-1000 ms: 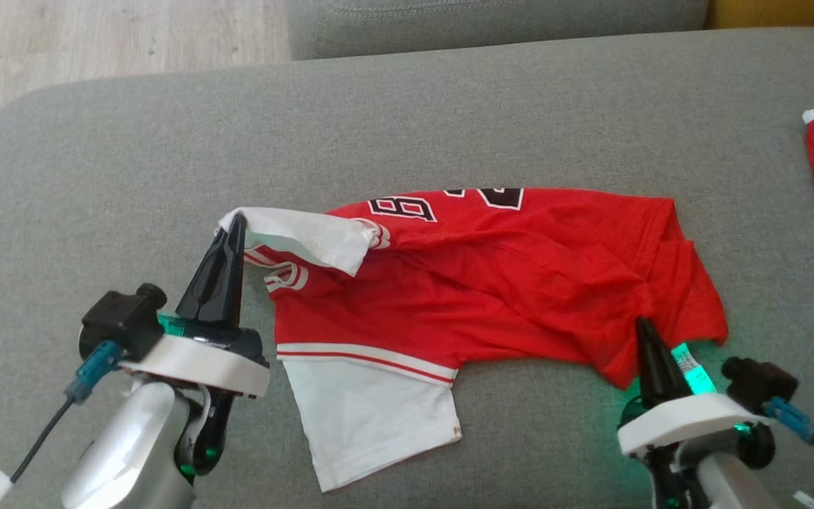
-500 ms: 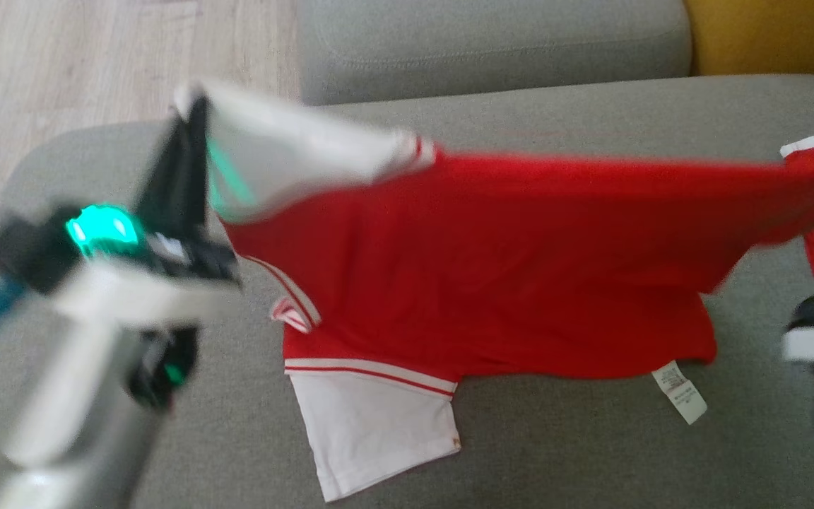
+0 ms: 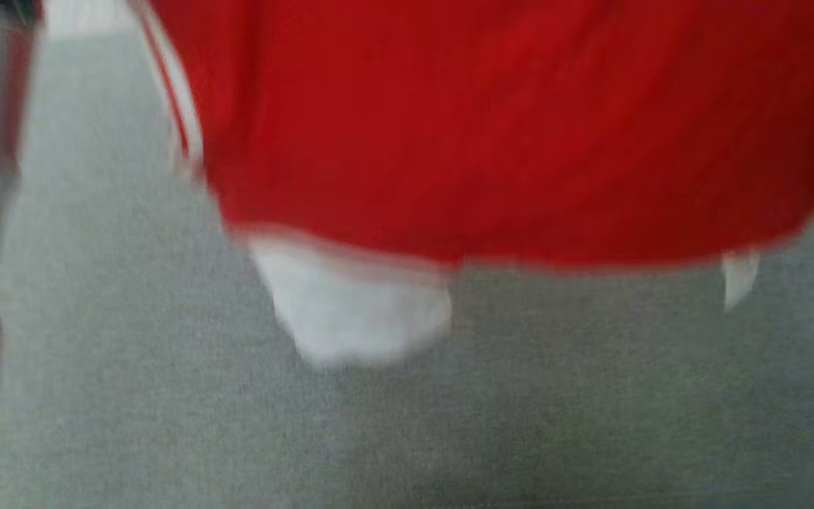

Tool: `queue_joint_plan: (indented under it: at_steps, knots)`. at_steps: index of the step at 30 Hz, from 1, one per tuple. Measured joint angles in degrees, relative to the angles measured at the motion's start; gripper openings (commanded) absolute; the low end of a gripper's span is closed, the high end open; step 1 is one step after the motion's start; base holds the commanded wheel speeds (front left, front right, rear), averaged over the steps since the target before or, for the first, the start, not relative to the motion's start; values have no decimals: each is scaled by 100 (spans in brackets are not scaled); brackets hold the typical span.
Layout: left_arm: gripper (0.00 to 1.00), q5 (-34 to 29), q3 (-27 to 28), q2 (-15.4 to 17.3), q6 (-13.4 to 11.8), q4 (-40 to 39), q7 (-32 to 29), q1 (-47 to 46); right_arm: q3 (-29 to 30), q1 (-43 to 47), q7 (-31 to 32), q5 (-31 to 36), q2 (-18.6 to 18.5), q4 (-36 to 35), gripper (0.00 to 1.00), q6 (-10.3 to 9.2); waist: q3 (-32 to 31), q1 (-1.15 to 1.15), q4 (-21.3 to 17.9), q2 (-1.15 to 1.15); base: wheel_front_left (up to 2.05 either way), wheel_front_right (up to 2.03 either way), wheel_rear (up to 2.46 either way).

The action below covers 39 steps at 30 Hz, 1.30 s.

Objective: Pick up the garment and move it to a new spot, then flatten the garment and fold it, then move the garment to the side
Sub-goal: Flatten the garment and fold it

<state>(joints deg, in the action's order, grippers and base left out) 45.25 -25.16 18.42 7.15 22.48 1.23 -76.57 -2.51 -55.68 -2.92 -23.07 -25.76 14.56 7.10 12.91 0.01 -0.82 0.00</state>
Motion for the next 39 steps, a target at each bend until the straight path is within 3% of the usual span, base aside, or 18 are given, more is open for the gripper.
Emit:
queue_joint_plan:
  at_steps: [5,10,15,19,27,33,39]
  knots:
    - [0,-249,-303,-131,2,823,547,-1446,-392,-1656,-337,289,-8,1167,0,0,756,2,42,0,0,0,0]
    - [0,-141,-523,-174,43,1276,1021,-2042,-490,-2502,-794,469,-16,1862,0,0,1257,2,68,0,0,0,0]
    - [0,302,-1070,-67,43,1346,1206,-1989,-883,-2825,-1028,597,-129,2397,0,0,1647,1,156,0,0,0,0]
    - [0,661,-1537,375,43,1009,1306,-1533,-1211,-2752,-1105,456,-166,2643,0,0,1788,0,225,0,0,0,0]
    - [0,1245,-1953,1140,43,131,1351,508,-1280,-1378,-1157,77,-279,2575,0,0,1511,-1,277,0,0,0,0]
    - [0,1272,-1916,1268,41,-686,1350,2491,-905,299,-1173,-120,-400,1976,0,0,1006,-2,347,0,0,0,0]
    - [0,1116,-1987,1346,-287,-1467,1348,4659,-524,2603,-1172,-297,-375,1307,0,0,408,-2,418,0,0,0,0]
